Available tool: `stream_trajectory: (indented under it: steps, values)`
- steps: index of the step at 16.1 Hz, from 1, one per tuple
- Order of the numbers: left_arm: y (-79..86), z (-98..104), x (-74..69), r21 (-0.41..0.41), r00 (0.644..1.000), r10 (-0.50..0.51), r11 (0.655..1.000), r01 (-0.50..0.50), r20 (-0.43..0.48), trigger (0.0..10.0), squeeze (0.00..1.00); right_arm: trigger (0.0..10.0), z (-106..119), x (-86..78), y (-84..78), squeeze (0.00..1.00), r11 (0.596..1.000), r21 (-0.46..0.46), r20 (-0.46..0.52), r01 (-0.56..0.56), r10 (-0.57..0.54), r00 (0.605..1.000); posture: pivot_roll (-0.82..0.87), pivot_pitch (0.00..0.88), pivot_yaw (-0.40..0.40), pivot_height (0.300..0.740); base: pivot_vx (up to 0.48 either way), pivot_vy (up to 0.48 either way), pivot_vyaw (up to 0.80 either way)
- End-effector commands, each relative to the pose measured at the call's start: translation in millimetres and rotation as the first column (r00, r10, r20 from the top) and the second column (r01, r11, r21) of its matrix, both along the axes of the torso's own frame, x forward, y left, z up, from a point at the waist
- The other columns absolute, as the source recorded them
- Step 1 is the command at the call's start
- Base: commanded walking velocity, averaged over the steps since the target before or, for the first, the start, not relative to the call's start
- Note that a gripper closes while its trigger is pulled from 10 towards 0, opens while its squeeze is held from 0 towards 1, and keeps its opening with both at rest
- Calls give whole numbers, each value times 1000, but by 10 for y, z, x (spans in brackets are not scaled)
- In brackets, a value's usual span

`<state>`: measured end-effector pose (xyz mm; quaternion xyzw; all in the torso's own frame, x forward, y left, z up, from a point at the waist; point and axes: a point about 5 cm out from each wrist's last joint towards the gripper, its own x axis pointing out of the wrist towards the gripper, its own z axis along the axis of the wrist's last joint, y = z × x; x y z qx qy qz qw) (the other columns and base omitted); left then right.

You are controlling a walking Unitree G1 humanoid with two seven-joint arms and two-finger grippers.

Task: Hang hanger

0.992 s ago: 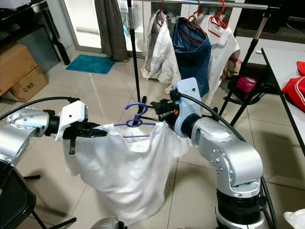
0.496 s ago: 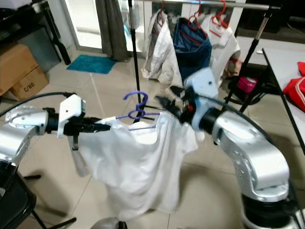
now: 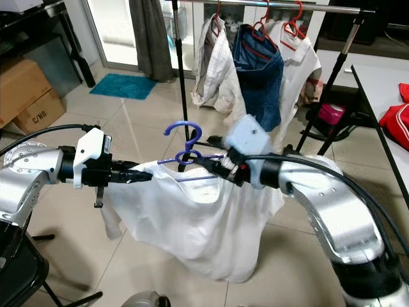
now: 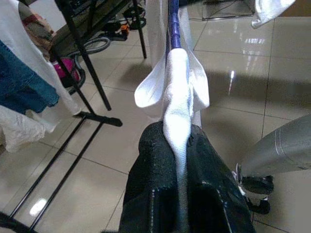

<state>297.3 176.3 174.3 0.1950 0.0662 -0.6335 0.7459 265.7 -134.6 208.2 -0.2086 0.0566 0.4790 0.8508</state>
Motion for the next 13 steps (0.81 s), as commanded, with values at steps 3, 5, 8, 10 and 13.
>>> stream_trajectory:
  steps: [3,5,8,10,13]
  values:
    - [9,109,-18,-22,1000,-9,1000,9,27,0,0,0,-32,-70,106,0,990,1,-53,-139,139,989,51,0,56,740,0,0,0]
    - [28,126,-5,-43,1000,14,999,-13,22,0,0,0,-40,-93,108,0,986,-3,-66,-164,164,984,51,0,55,740,0,0,0]
    - [100,168,34,-62,998,58,996,-57,22,0,0,0,-52,-114,86,0,981,6,-87,-195,195,977,56,0,55,740,0,0,0]
    - [117,194,44,-69,997,71,995,-69,24,0,0,0,-50,-130,92,0,977,13,-100,-214,214,972,57,0,56,740,0,0,0]
    - [122,210,61,-78,996,84,994,-82,27,0,0,0,-50,-149,104,0,973,23,-114,-230,231,966,55,0,58,740,0,0,0]
